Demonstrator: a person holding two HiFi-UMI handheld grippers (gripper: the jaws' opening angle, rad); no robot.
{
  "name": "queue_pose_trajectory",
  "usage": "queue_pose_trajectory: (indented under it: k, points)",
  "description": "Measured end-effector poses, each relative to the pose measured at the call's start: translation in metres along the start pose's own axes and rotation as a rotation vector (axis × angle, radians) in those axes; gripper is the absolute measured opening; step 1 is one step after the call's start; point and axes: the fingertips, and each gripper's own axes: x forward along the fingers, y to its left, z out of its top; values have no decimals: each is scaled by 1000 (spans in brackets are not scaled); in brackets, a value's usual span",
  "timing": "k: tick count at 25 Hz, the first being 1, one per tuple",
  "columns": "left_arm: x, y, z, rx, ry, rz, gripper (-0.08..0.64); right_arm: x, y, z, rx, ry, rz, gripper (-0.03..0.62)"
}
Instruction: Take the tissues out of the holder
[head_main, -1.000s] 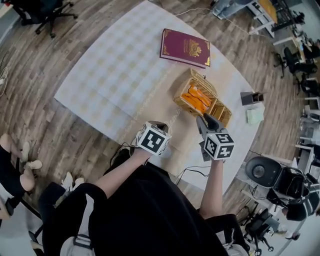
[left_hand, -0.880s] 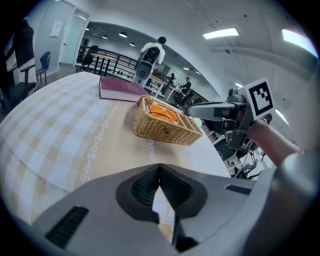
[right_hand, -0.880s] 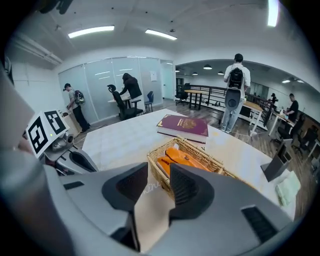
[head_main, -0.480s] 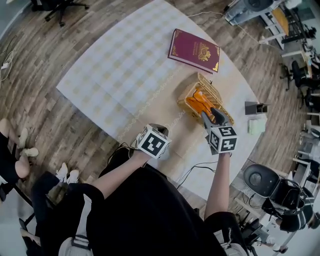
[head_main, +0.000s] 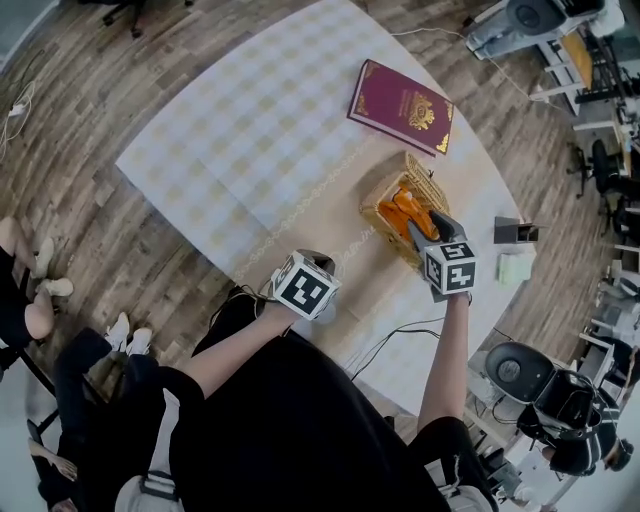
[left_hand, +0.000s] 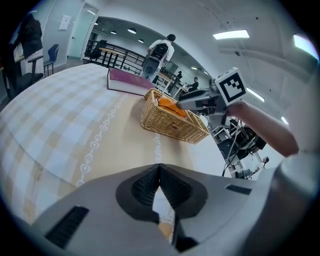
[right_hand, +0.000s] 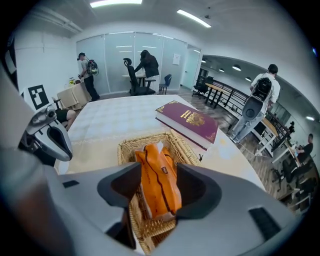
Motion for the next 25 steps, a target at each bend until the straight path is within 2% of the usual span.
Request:
queue_pose_trajectory:
  k: [14, 19, 25]
  points:
    - [8, 8, -4, -45, 2, 5, 0, 31, -9, -8, -31, 81, 35, 211]
    - [10, 9, -7, -51, 12, 3, 0, 34, -9, -11, -11, 94, 34, 82]
    - [10, 12, -7, -54, 10, 11, 0, 34, -5, -12, 17, 98, 53, 41]
